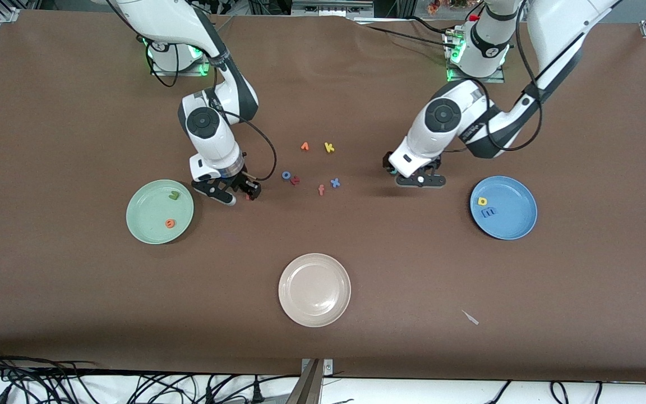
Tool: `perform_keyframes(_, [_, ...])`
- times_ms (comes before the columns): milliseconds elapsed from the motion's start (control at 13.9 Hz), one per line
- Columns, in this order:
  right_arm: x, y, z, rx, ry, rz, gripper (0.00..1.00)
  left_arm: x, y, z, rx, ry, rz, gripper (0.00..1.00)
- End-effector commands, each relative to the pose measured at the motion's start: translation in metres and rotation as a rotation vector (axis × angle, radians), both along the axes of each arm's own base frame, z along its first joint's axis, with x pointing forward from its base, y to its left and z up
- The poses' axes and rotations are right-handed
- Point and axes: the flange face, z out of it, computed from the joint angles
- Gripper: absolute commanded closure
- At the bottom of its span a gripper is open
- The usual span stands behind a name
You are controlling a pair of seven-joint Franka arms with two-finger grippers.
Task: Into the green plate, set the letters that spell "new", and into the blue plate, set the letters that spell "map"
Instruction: 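Grasp pink W with the right gripper while the left gripper grasps teal p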
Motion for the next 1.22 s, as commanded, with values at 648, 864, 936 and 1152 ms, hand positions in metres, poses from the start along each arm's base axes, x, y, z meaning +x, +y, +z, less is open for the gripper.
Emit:
perform_keyframes(648, [-0.005, 0.015, -0.021, 0.005, -0.020, -0.034, 0.56, -0.021, -0.019, -0.067, 0.030, 0.016, -0.059, 0.15])
perform_keyframes(864, [-0.005, 0.015, -0.021, 0.003, -0.021, -0.029, 0.72, -0.021, -0.018, -0.068, 0.030, 0.018, -0.060, 0.32])
perform_keyframes(936, [-0.005, 0.015, -0.021, 0.001, -0.021, -0.023, 0.78, -0.021, -0.019, -0.068, 0.031, 0.018, -0.062, 0.36])
perform_keyframes(1152, [-0.003, 0.013, -0.017, -0.002, -0.027, 0.010, 0.87, -0.022, -0.019, -0.068, 0.031, 0.017, -0.065, 0.44])
